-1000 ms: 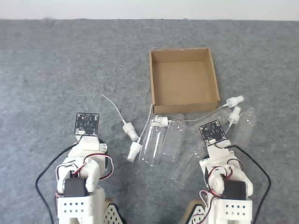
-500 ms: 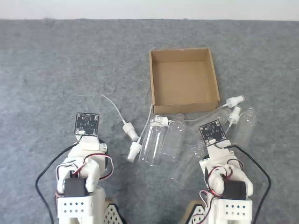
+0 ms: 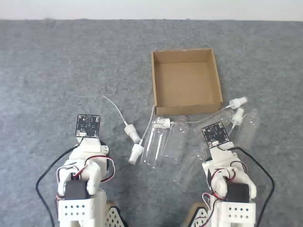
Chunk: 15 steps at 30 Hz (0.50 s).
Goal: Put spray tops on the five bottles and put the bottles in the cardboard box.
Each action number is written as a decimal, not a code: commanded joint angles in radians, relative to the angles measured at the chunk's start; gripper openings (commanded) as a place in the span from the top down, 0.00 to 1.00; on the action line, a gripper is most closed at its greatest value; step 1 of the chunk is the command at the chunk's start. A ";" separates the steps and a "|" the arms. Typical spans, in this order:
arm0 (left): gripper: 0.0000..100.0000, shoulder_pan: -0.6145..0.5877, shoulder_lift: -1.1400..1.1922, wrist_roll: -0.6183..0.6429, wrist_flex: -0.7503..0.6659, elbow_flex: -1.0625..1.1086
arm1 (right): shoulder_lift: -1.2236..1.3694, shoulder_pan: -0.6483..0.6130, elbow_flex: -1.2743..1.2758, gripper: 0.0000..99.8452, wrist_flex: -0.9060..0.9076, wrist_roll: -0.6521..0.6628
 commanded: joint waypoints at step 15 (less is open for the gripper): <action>0.98 0.092 -0.012 0.006 -0.048 -0.007 | -0.018 0.015 0.023 0.99 -0.064 0.012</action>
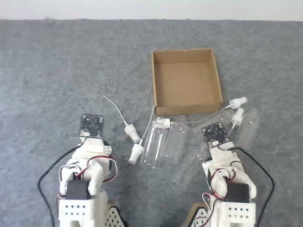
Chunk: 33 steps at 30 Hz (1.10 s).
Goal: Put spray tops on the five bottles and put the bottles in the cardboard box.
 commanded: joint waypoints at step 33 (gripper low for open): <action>0.98 -0.281 -0.011 -0.235 -0.061 -0.007 | 0.654 0.251 -0.847 0.85 -0.111 -0.100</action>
